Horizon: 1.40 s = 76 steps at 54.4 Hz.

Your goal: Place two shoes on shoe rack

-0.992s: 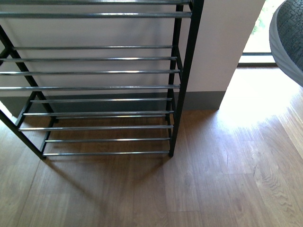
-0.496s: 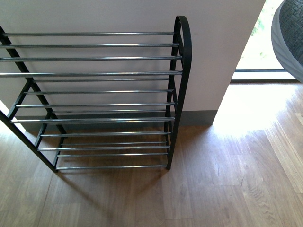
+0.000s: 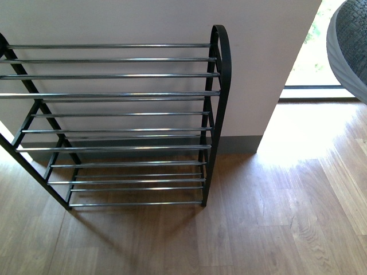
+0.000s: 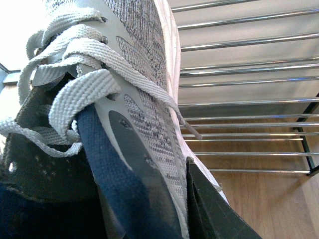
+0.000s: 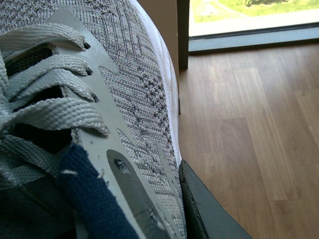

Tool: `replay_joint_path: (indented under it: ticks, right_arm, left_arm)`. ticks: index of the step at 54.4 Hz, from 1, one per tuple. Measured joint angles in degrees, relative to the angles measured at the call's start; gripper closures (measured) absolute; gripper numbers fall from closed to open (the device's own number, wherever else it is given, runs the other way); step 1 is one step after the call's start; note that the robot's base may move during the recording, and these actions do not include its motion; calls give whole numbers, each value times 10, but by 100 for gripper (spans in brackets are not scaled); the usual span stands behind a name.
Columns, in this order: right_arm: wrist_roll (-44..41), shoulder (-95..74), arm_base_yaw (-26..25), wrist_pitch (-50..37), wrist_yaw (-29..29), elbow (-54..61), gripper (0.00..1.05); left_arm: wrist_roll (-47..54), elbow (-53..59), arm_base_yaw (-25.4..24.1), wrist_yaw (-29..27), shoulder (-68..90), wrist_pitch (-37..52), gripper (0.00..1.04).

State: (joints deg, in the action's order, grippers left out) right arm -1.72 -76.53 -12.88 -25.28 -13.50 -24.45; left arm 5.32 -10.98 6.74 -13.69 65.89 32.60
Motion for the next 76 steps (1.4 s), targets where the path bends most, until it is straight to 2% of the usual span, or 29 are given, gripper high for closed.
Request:
replay_joint_path:
  ticks: [11,13,16,19,23,33,43,54,76]
  right_arm:
    - [0,0,0,0,0,0,103]
    - [0,-7,2,-32,9,9,103]
    - [0,-21,8,-158,34,36,103]
    - [1,-22,18,-190,58,26,103]
    - [16,-12,35,-150,80,-11,103]
    - [65,-30,122,16,116,-136,103]
    - [129,-60,192,110,150,-243,103]
    - [158,-111,258,158,201,-335,103]
    - [182,-217,326,205,245,-411,103]
  left_arm:
    - [0,0,0,0,0,0,103]
    - [0,0,0,0,0,0,103]
    - [0,0,0,0,0,0,103]
    - [0,0,0,0,0,0,103]
    - [0,0,0,0,0,0,103]
    - [0,0,0,0,0,0,103]
    - [0,0,0,0,0,0,103]
    - [0,0,0,0,0,0,103]
    - [0,0,0,0,0,0,103]
